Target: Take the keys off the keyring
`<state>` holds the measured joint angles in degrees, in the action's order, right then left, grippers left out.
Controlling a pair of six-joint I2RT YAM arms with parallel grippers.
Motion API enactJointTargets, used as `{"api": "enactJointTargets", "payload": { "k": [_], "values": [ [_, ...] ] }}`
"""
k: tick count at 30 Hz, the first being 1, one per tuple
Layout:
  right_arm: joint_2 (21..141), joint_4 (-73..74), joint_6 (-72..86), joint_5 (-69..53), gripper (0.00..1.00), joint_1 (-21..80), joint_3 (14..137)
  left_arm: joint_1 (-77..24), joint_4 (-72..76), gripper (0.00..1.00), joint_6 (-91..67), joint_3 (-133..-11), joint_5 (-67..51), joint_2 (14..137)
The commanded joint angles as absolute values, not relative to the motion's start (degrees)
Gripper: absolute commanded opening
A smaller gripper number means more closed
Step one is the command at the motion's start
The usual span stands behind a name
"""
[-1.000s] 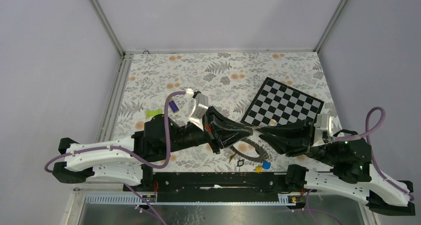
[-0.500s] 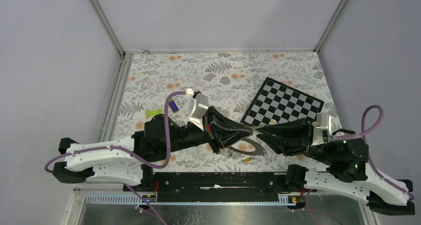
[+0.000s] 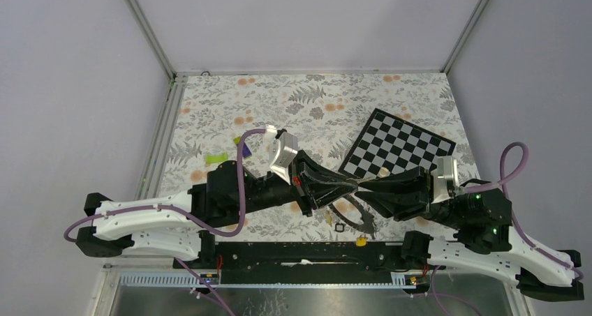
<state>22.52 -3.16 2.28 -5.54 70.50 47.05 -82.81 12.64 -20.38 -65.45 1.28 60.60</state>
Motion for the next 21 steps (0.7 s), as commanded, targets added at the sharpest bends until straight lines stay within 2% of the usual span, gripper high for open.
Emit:
{"api": "enactJointTargets", "payload": {
  "k": [1,21],
  "values": [
    [22.8,-6.0,3.6,-7.0,0.31,70.4,47.4,-83.0,19.0,0.00,-20.5,-66.6,1.1,60.3],
    [19.8,-4.1,4.2,-6.7,0.29,70.4,46.9,-83.1,19.3,0.00,-20.4,-66.5,1.9,60.3]
  ]
}}
